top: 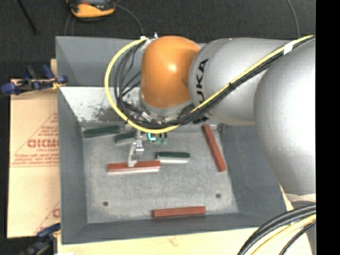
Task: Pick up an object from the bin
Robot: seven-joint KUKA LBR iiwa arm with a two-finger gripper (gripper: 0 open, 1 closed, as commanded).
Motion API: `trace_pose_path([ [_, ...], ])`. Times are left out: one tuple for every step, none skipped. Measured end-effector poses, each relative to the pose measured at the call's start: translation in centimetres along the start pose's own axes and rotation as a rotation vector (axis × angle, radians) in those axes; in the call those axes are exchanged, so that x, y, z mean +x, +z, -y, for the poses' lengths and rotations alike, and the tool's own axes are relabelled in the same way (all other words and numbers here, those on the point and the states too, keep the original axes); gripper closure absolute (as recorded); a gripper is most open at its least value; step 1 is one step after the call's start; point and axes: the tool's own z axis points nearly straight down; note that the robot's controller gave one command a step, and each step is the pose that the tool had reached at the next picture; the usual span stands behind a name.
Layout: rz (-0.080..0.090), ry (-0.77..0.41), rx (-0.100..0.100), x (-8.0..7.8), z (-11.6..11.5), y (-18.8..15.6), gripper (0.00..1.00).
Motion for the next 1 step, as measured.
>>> trace_pose_path([
  [0.007,0.003,-0.001,-0.14,0.06,-0.45,0.0],
])
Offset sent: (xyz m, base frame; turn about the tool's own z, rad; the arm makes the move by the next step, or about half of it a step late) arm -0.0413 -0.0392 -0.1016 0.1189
